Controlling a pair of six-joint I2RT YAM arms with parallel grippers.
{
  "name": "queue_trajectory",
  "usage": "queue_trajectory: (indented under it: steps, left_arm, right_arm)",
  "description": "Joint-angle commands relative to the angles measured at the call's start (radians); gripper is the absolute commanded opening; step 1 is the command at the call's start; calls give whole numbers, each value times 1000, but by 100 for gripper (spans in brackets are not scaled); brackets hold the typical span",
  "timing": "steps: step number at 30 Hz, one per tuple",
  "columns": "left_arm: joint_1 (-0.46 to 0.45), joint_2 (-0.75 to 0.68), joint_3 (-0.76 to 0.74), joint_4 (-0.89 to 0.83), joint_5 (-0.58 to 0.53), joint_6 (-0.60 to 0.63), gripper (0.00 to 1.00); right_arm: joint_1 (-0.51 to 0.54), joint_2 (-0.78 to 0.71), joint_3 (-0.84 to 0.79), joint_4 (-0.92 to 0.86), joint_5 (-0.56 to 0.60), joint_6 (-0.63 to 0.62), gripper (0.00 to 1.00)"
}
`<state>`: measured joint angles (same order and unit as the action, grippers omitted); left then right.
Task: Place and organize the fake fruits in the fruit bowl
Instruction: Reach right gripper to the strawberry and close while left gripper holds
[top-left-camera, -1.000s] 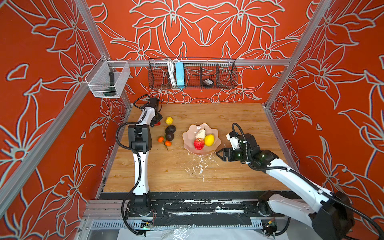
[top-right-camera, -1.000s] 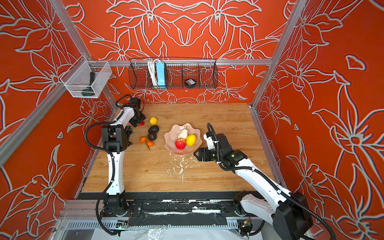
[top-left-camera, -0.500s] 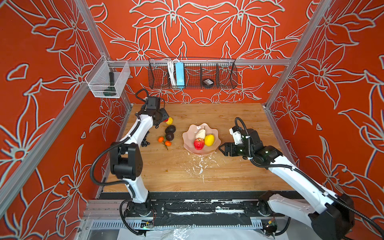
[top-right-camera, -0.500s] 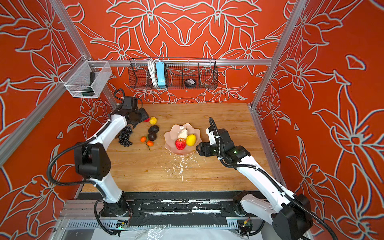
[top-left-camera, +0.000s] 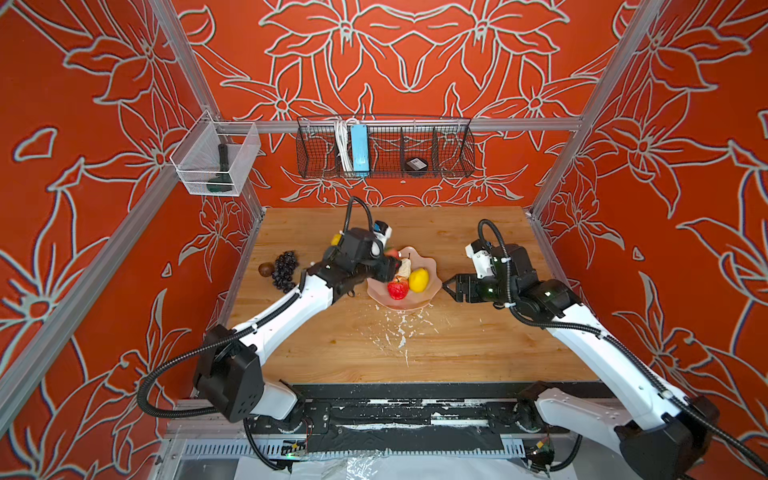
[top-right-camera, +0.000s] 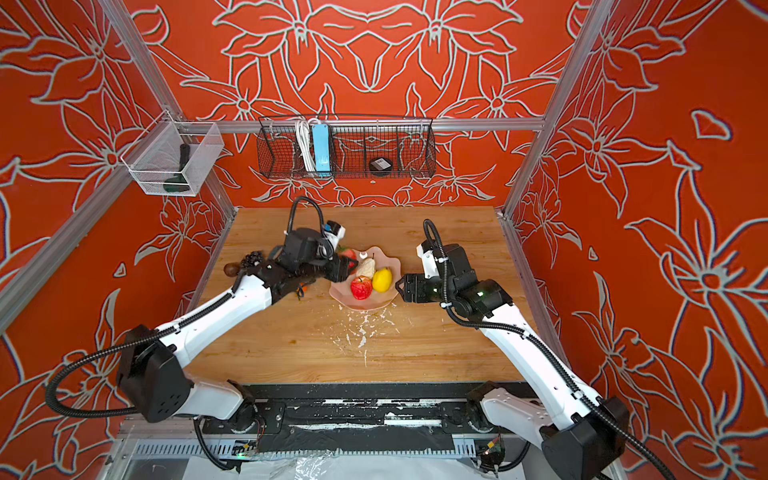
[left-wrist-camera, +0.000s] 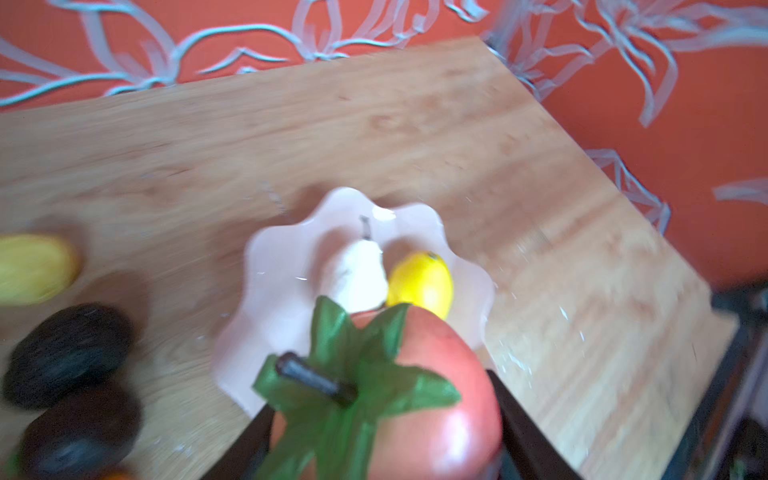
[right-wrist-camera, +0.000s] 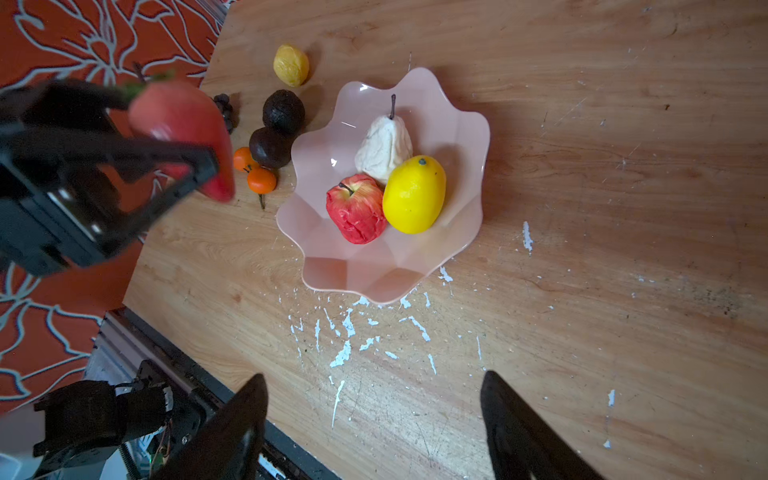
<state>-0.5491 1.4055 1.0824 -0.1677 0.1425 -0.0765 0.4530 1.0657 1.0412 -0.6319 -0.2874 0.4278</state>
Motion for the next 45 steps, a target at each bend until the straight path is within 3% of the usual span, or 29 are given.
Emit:
queue_trajectory:
  steps: [1, 9, 20, 26, 32, 45]
  left_arm:
    - [-62, -65, -104, 187, 46, 173, 47]
    - [-229, -84, -218, 258, 29, 325, 47]
    - [-299, -69, -227, 248, 120, 338, 46]
    - [-308, -66, -224, 254, 150, 332, 46]
    - [-310, -65, -222, 255, 157, 327, 46]
    - [-310, -66, -221, 264, 155, 317, 46]
  right_arm:
    - [-5, -35, 38, -65, -46, -6, 79]
    - [0, -64, 20, -27, -185, -14, 66]
    - [8, -9, -29, 106, -361, 45, 39]
    - [17, 14, -39, 135, -390, 49, 28]
    - [31, 32, -47, 159, -394, 55, 21]
    - [69, 56, -73, 200, -383, 76, 20]
